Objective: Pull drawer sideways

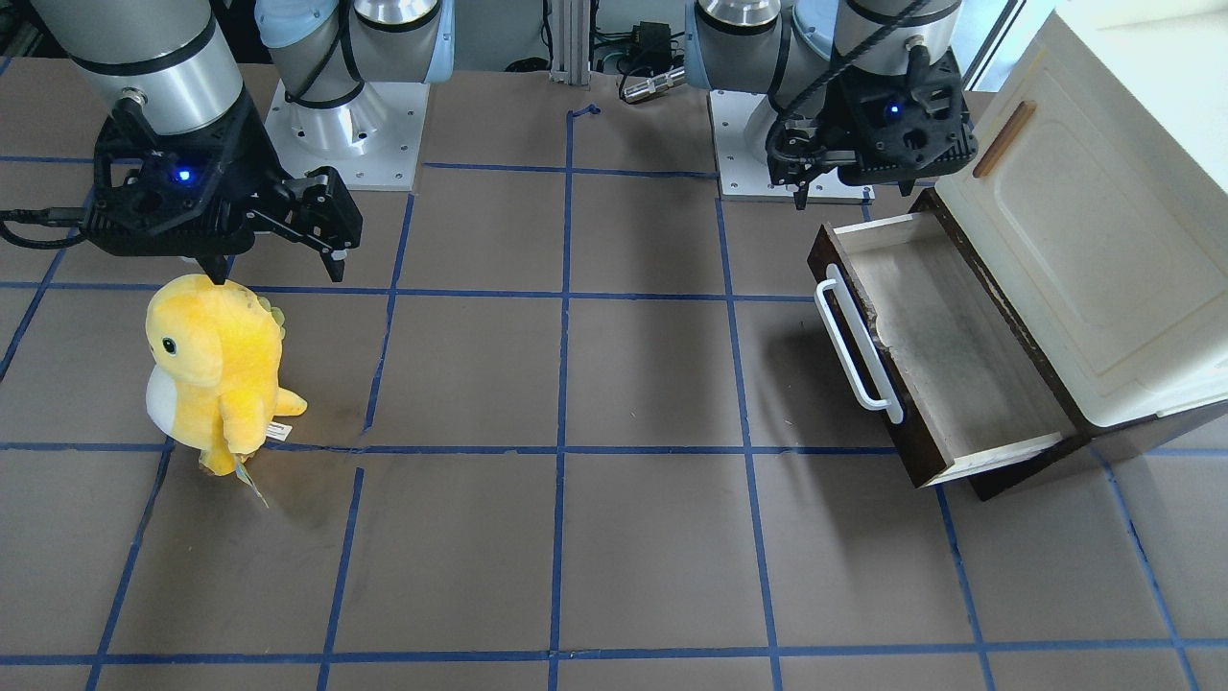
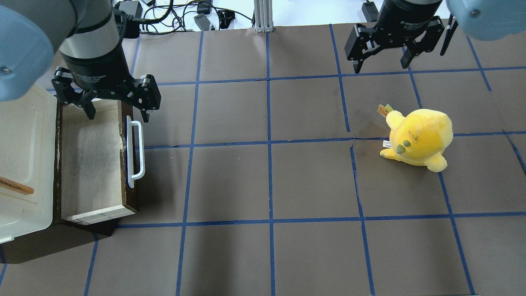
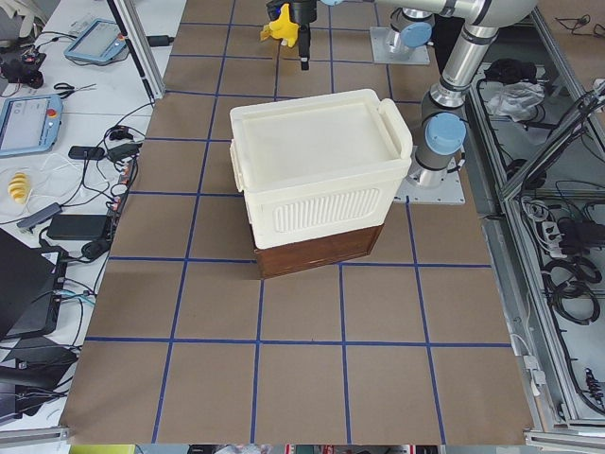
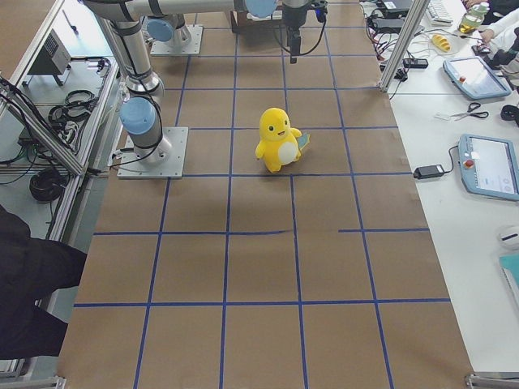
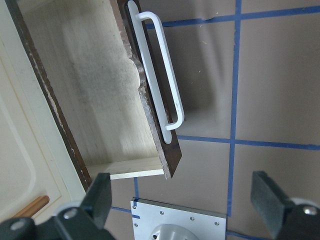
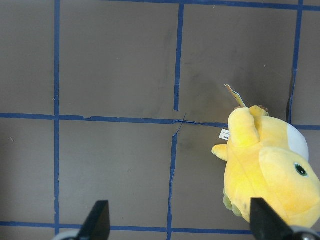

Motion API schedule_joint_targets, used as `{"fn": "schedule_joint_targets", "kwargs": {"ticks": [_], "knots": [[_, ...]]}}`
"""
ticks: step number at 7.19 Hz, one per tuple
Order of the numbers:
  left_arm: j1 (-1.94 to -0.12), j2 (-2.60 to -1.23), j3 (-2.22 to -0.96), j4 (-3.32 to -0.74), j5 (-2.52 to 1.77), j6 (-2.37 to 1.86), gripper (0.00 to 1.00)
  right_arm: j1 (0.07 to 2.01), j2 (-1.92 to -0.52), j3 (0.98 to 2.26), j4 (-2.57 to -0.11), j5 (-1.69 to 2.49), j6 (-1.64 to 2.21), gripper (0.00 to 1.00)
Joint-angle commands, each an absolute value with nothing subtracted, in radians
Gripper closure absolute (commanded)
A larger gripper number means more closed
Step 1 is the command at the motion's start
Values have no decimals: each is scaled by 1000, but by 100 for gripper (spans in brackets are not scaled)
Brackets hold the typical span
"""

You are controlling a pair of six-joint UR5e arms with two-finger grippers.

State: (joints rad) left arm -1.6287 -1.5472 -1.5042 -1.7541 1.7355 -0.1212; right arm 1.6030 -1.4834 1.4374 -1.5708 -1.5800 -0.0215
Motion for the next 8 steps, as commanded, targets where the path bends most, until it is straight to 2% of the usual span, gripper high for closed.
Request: {"fn": "schedule_joint_targets", "kwargs": {"ticks": [1,3,5,8], "knots": [[-1612,-1542,-1506,-1738,1637,-124,0,1603,-1483,1437,-1571,-1580,-21,0],[-1623,-1526,-1525,-1732,1634,-51,0,1603,-1483,1437,-1571,-1580,-23,0],[-1629,-1546,-1529,-1585,1631,-60,0,1603,-1483,1437,-1571,-1580,-21,0],[-1643,-1540,-1535,-1580,1631,-64,0,1603,-1483,1437,-1571,-1580,-21,0]]}}
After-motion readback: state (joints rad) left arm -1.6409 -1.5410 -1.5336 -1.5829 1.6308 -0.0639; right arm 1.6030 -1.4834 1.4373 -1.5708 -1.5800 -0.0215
